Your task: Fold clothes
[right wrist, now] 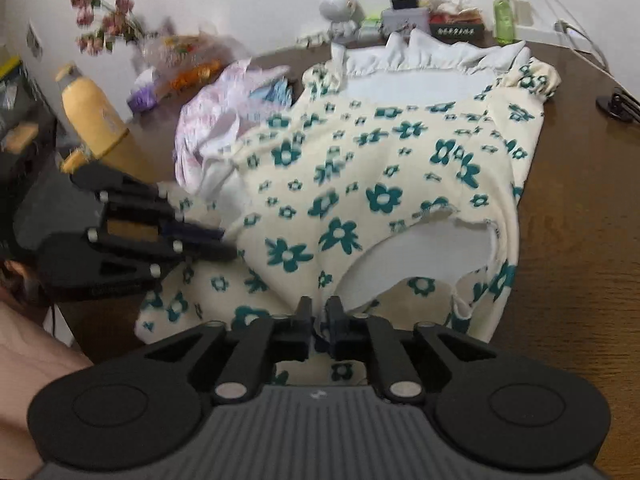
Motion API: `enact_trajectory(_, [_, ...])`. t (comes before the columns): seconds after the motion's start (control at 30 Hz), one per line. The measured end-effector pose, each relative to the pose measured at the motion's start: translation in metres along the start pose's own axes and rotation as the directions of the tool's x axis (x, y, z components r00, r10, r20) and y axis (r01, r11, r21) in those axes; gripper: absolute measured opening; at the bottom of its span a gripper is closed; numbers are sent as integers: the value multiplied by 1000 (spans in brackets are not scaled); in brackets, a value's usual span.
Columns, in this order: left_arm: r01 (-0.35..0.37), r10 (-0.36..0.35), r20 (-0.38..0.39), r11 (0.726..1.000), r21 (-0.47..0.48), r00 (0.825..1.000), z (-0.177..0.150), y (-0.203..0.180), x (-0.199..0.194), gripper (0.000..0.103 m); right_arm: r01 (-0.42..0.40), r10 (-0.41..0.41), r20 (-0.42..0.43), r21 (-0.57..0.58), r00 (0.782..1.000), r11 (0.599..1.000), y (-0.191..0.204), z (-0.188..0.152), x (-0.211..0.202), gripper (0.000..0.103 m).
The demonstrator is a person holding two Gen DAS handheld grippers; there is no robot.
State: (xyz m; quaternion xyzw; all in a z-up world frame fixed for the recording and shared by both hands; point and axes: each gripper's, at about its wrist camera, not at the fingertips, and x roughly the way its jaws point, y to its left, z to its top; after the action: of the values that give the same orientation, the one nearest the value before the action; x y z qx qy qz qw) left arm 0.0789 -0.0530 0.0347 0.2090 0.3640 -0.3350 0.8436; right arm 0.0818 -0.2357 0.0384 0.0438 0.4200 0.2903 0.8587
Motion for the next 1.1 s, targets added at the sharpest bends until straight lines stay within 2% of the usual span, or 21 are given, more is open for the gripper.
enact_trajectory(0.07, [-20,20,11,1000,-10,1000,1,4,-1,17,37,-37,39,-13,999,999,-1,4,-6,31])
enact_trajectory(0.13, [-33,33,2,999,-8,999,1,6,3,28,79,-76,77,-26,994,997,-2,7,-11,41])
enact_trajectory(0.17, [-38,38,-4,999,-6,999,1,7,6,31,106,-103,80,-33,991,994,-3,8,-10,42])
enact_trajectory(0.23, [-45,45,-12,999,1,999,0,8,10,31,137,-136,53,-18,989,990,-9,8,-1,42])
enact_trajectory(0.33, [-31,31,-19,999,26,999,-2,5,8,22,169,-169,0,2,986,986,-16,6,12,40])
enact_trajectory(0.37, [-24,25,-24,999,38,999,-3,3,7,15,167,-167,-12,-3,986,986,-15,3,14,40])
enact_trajectory(0.4, [-17,18,-29,999,50,999,-4,2,5,13,164,-165,-21,-10,986,986,-14,0,15,40])
enact_trajectory(0.53, [-30,30,5,998,54,1000,-3,3,-5,13,145,-146,-39,-24,989,989,-11,-2,8,40])
enact_trajectory(0.63, [-56,54,50,998,40,997,-1,7,-13,17,129,-129,12,-3,992,992,-14,5,-7,42])
enact_trajectory(0.7, [-72,70,80,997,30,994,0,9,-19,40,128,-129,72,19,989,992,-18,13,-20,43])
enact_trajectory(0.77, [-88,86,110,996,19,990,2,12,-24,51,160,-164,128,39,978,986,-23,21,-30,45])
enact_trajectory(0.9, [-156,162,140,986,-53,977,16,21,-19,55,213,-226,177,89,958,973,-30,35,-28,45])
enact_trajectory(1.0, [-188,199,134,978,-91,971,25,28,-5,54,207,-220,194,86,956,975,-25,38,-14,45])
enact_trajectory(1.03, [-197,209,134,976,-94,969,29,29,0,54,229,-238,197,70,951,971,-22,40,-6,45])
enact_trajectory(1.1, [-233,240,119,970,-69,964,34,30,11,43,281,-282,205,34,937,959,-16,44,10,45])
